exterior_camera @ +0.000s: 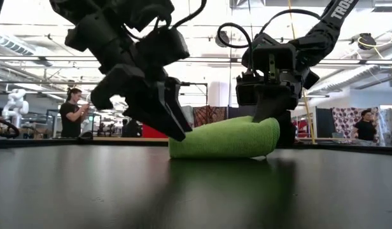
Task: Roll towel
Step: Roll the green towel
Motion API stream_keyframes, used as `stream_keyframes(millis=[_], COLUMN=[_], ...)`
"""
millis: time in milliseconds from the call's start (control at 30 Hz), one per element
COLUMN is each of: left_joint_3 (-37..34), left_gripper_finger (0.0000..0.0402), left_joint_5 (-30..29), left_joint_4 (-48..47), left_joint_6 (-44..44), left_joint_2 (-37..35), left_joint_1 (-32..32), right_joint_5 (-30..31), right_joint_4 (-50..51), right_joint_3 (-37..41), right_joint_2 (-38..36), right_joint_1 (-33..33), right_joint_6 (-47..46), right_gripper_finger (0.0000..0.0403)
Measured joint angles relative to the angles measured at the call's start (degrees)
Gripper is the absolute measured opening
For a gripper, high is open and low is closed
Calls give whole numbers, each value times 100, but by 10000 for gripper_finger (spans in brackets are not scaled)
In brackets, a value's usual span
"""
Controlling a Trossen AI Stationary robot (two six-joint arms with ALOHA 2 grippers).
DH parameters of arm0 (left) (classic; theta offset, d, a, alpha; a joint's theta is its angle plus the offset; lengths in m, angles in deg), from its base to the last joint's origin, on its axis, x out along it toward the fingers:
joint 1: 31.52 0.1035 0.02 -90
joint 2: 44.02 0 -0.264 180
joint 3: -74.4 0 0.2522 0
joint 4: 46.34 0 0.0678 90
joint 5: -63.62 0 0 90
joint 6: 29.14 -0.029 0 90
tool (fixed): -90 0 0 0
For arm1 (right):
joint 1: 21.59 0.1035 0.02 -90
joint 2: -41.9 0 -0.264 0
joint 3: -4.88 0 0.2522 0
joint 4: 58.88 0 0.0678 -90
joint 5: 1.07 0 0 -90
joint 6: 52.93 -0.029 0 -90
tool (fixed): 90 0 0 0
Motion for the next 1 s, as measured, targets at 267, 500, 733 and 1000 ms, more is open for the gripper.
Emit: stream_keyframes(millis=[267,500,733,1000], left_joint_3=[9,17,17,14], left_gripper_finger=[190,190,190,190], left_joint_5=[328,477,638,949], left_joint_4=[64,77,56,51], left_joint_6=[652,765,996,1215], left_joint_2=[359,430,430,432], left_joint_1=[190,258,284,460], right_joint_5=[22,3,-9,779], right_joint_4=[-8,9,23,-14], right_joint_3=[0,0,0,-2], right_joint_2=[2,-70,-703,-1341], right_joint_1=[0,-7,-4,515], right_joint_6=[-18,388,850,1611], right_gripper_finger=[34,102,201,243])
